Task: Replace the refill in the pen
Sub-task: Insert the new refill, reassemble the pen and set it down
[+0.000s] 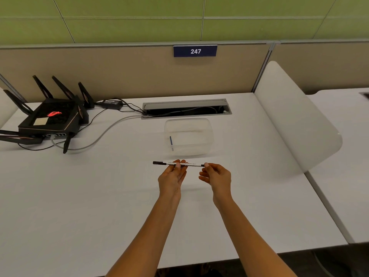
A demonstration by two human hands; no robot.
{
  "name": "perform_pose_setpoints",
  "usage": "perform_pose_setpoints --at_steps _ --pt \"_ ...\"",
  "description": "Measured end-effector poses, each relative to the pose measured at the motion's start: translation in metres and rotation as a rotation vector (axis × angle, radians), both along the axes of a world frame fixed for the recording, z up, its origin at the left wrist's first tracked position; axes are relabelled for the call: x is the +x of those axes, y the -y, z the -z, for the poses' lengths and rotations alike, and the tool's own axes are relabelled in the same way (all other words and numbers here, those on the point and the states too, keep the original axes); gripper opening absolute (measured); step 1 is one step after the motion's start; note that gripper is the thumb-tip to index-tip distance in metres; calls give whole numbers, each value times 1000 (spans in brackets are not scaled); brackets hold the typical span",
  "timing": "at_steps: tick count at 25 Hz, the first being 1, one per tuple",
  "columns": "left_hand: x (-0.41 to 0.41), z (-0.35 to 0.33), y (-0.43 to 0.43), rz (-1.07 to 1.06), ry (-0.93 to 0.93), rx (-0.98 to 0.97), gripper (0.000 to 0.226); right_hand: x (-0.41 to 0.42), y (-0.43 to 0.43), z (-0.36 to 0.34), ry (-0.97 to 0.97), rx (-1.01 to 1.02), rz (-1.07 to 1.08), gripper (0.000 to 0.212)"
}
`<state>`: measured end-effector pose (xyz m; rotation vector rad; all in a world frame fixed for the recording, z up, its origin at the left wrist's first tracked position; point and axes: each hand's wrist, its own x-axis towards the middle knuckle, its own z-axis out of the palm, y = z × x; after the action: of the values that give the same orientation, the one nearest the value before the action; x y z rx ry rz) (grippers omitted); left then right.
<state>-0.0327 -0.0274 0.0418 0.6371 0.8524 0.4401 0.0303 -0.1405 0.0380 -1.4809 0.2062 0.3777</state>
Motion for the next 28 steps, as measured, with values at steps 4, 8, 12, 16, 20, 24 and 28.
perform_pose_setpoints --at_steps 4,8,12,16,20,24,28 --pt "0 1 6 -45 -34 30 15 -7 -3 0 3 -12 72 8" --pt "0 3 22 -155 -102 111 15 -16 -12 2 14 -40 174 9" --pt "-3 5 29 -250 -163 150 17 -26 -20 3 30 -42 219 11" --pt "-5 4 36 -278 -187 159 14 -30 -22 5 31 -40 222 11" --pt "-5 5 34 -264 -200 165 16 -30 -21 4 32 -53 177 10" --pt "-3 6 23 -162 -213 177 20 -21 -7 8 -10 -83 67 9" --pt "0 8 15 -63 -249 217 22 -14 7 16 56 -263 -91 7"
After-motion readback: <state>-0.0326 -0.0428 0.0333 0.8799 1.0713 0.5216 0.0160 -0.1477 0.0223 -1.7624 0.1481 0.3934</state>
